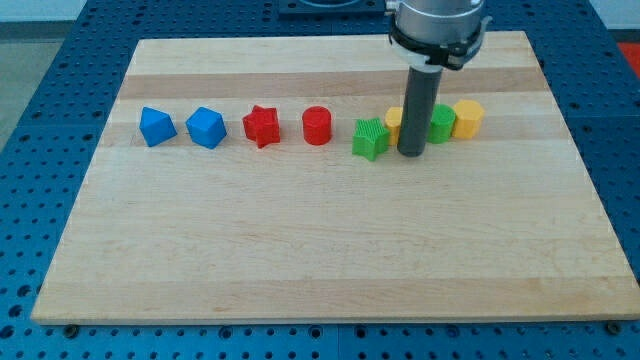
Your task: Drag the green star close to the right side of the red circle
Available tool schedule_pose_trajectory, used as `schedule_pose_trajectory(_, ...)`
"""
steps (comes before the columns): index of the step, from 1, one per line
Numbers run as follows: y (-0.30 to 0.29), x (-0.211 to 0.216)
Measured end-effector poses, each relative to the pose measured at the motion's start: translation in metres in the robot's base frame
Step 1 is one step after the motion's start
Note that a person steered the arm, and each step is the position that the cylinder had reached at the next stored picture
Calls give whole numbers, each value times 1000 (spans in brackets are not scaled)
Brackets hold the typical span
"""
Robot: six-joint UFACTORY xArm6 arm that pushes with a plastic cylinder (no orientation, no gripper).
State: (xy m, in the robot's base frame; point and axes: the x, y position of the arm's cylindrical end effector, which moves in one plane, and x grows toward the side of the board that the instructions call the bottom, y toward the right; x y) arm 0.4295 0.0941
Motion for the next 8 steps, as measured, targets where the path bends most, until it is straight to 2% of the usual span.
schedule_pose_trajectory(1,-4,35)
schedule_pose_trajectory(2,-26,37)
schedule_pose_trajectory(5,-27,2)
schedule_pose_trajectory(8,-63,1)
